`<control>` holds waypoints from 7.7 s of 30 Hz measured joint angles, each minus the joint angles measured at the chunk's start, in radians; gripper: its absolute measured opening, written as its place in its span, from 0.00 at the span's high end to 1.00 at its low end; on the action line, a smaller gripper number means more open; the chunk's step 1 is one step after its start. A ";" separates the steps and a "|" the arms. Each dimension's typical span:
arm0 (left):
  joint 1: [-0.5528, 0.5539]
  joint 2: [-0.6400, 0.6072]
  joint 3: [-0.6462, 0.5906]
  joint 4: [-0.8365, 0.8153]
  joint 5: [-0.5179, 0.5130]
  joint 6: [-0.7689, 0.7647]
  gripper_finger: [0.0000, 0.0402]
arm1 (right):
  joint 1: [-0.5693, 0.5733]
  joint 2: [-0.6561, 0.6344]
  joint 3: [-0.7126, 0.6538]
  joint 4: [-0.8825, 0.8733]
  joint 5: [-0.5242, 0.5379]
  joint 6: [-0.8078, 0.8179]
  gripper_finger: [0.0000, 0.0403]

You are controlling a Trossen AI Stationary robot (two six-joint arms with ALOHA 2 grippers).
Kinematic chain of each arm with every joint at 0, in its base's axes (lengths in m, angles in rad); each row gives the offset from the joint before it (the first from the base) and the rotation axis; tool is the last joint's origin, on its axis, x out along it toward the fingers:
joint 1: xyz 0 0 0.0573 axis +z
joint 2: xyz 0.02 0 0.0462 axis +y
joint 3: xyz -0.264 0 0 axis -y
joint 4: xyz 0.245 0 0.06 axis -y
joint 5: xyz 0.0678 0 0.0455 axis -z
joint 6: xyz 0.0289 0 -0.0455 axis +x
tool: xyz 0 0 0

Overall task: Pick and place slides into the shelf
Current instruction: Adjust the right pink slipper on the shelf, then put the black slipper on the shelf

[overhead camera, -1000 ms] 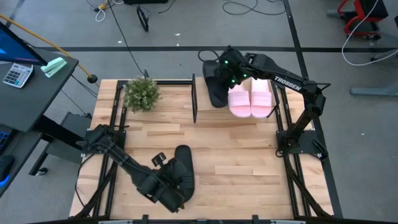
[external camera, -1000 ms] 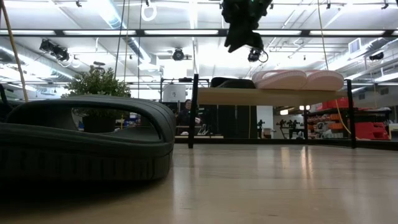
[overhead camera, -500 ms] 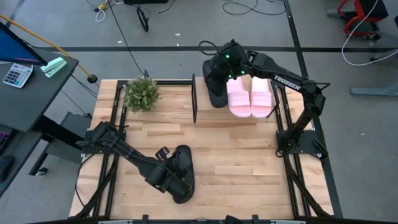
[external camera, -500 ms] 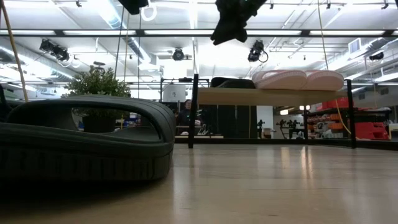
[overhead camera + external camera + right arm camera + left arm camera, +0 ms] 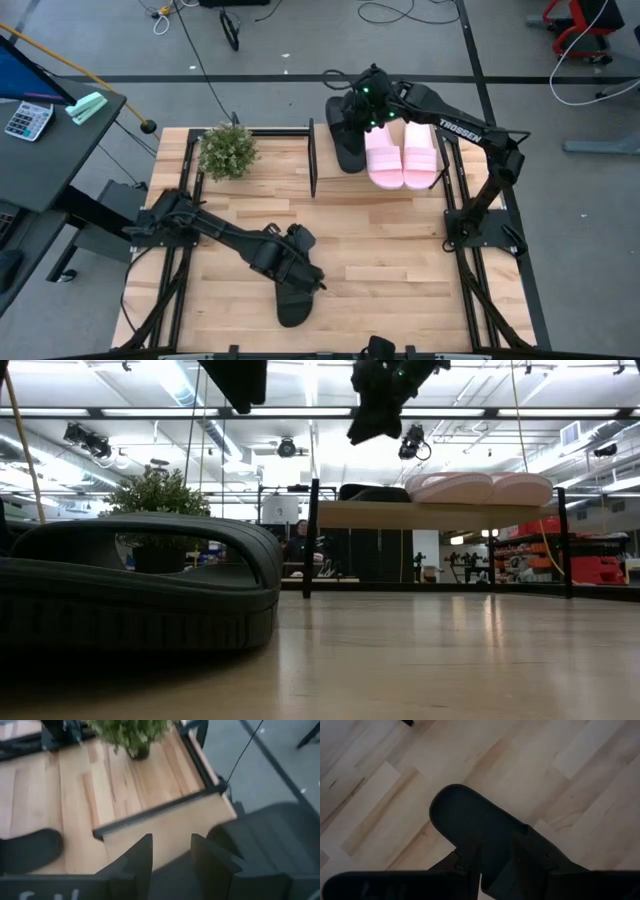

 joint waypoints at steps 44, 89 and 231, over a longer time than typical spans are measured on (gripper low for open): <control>0.445 0.000 0.000 0.092 0.005 0.918 0.73 | -0.108 -0.202 -0.062 -0.641 0.259 0.300 0.65; 0.446 0.000 0.000 0.158 0.044 0.933 0.73 | -0.043 -0.209 -0.209 -0.714 0.403 0.328 0.71; -0.403 -0.310 -0.787 0.533 0.248 -0.677 0.74 | 0.702 0.469 -0.371 0.935 -0.221 0.316 0.66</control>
